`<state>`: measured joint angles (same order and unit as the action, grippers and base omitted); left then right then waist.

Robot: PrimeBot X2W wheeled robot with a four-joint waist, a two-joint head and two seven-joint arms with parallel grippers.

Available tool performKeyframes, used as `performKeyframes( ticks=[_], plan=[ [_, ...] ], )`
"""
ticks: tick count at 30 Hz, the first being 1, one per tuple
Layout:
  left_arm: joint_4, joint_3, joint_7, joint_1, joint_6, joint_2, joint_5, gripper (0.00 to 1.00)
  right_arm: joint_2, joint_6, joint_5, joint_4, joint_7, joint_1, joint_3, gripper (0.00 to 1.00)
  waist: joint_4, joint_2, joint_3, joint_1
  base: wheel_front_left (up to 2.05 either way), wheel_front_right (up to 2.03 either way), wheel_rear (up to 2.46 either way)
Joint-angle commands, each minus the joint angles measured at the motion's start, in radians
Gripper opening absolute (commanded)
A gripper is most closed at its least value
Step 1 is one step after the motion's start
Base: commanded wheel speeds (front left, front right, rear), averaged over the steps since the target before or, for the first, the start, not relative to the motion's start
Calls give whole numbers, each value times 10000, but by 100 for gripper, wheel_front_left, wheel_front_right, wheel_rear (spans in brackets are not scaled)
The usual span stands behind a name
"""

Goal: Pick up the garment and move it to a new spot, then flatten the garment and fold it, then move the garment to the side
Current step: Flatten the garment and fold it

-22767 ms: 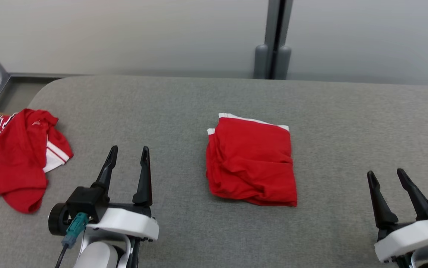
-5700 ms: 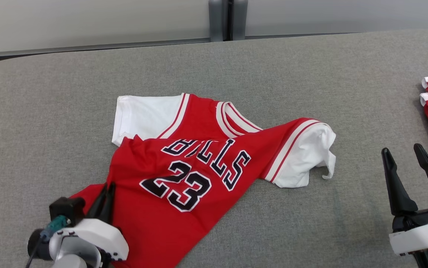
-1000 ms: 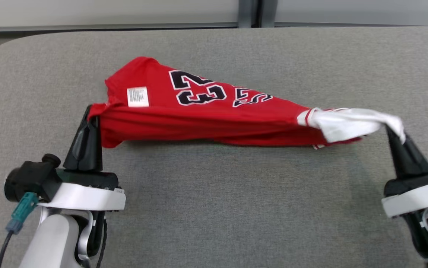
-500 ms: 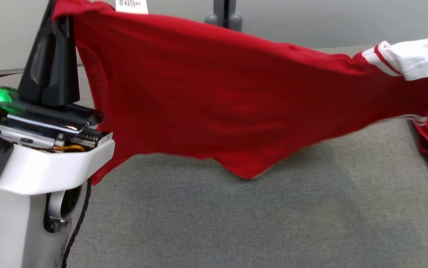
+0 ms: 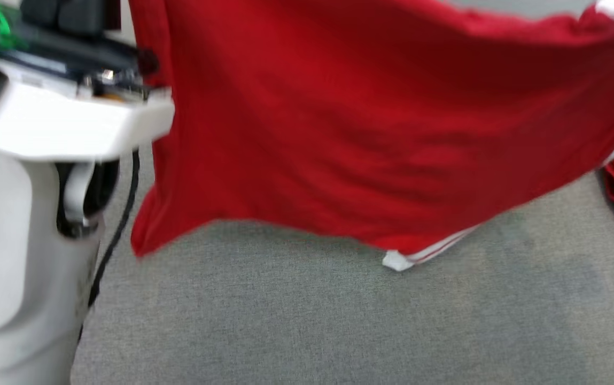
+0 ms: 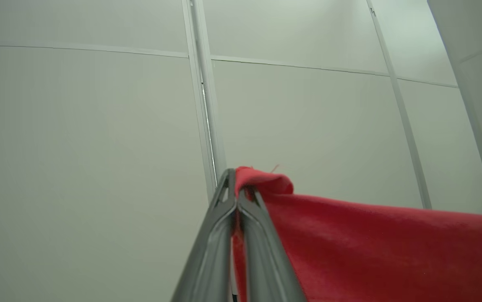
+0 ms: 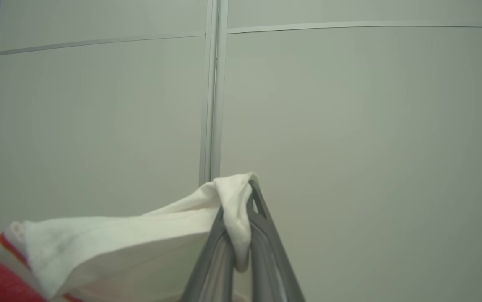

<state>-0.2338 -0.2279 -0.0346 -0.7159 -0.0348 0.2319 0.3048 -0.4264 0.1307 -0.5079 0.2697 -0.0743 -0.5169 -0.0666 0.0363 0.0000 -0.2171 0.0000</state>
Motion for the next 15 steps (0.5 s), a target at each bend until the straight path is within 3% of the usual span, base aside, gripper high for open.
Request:
performKeyframes(
  ticks=[1, 7, 15],
  plan=[
    [649, -1, -105, -925, 118, -115, 47, 0, -229, 0, -315, -523, 29, -1000, 236, 0, -89, 0, -610, 0, 0, 0, 0],
    [2786, 74, -531, -3088, 390, -404, 136, 0, -578, 0, -833, -2181, 364, -3761, 1330, 0, -142, 0, -1338, 0, 0, 0, 0],
    [6737, 623, -1809, -6098, 488, -542, 245, 0, 15, 0, -1211, -5567, 1521, -7898, 3385, 0, 51, 0, -1863, 0, 0, 0, 0]
  ],
)
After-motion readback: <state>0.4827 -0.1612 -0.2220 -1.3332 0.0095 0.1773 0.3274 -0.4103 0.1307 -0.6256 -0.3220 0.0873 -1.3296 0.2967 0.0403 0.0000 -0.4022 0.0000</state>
